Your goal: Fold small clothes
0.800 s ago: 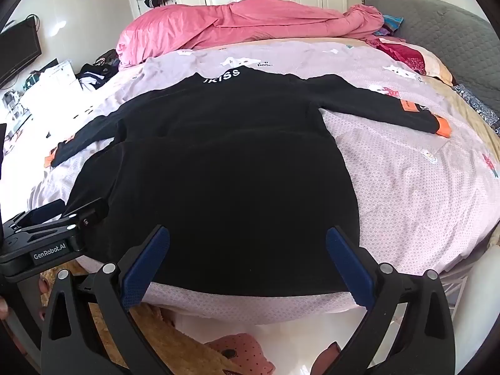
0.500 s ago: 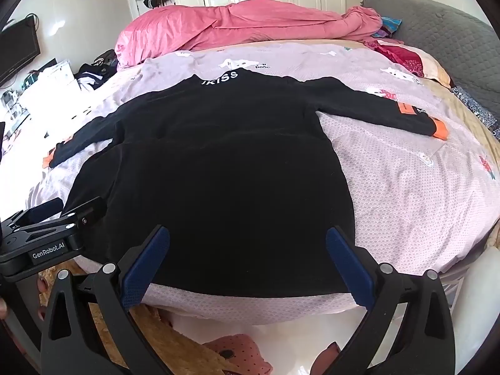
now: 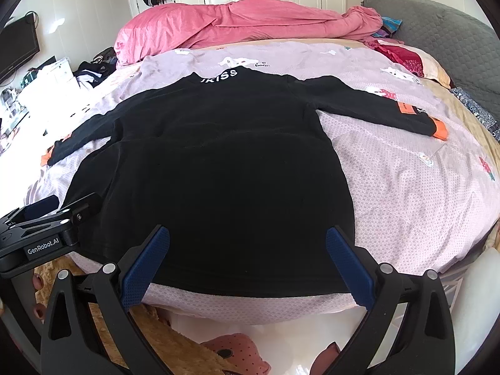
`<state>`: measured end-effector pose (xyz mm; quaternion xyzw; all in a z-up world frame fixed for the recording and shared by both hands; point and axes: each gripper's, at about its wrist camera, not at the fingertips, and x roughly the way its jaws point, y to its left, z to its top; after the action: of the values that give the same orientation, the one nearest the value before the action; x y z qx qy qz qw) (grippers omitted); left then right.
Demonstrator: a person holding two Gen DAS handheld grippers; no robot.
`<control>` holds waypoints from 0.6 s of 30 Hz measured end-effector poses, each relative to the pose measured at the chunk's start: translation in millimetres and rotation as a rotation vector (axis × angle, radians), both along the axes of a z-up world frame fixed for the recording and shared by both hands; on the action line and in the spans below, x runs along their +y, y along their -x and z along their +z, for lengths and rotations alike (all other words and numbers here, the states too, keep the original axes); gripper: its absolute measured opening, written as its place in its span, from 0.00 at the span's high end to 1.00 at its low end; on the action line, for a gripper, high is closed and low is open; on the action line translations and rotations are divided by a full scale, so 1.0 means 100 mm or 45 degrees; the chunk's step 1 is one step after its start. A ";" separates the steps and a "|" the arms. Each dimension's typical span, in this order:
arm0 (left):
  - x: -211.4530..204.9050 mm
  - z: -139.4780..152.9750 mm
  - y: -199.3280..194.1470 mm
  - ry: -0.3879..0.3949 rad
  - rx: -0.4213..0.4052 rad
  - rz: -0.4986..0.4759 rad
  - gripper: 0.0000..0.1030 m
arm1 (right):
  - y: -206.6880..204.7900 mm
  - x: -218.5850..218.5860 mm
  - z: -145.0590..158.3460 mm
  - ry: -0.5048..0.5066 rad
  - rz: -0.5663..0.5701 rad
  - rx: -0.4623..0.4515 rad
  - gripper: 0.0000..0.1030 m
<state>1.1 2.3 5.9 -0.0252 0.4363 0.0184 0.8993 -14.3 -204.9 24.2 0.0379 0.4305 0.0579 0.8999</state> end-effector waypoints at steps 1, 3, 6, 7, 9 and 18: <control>0.00 0.00 0.00 0.000 -0.001 0.000 0.09 | 0.00 0.00 0.00 0.003 0.000 0.000 0.04; 0.00 0.00 0.00 0.003 -0.002 -0.001 0.09 | 0.00 0.00 0.00 0.002 0.000 -0.001 0.04; 0.00 0.00 0.00 0.003 -0.002 0.000 0.09 | 0.00 0.00 0.00 0.003 0.002 -0.002 0.04; 0.00 0.00 0.00 0.005 -0.003 0.001 0.09 | 0.00 0.00 -0.01 0.005 0.001 -0.002 0.04; 0.00 0.00 0.00 0.006 -0.003 0.002 0.09 | 0.00 0.00 -0.01 0.004 0.003 0.000 0.04; 0.02 0.00 0.00 0.007 -0.001 0.005 0.09 | 0.00 0.01 -0.03 0.007 0.005 0.000 0.04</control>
<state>0.8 4.3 5.6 -0.0284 0.4360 0.0189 0.8993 -14.7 -203.7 21.1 0.0344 0.4307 0.0583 0.9000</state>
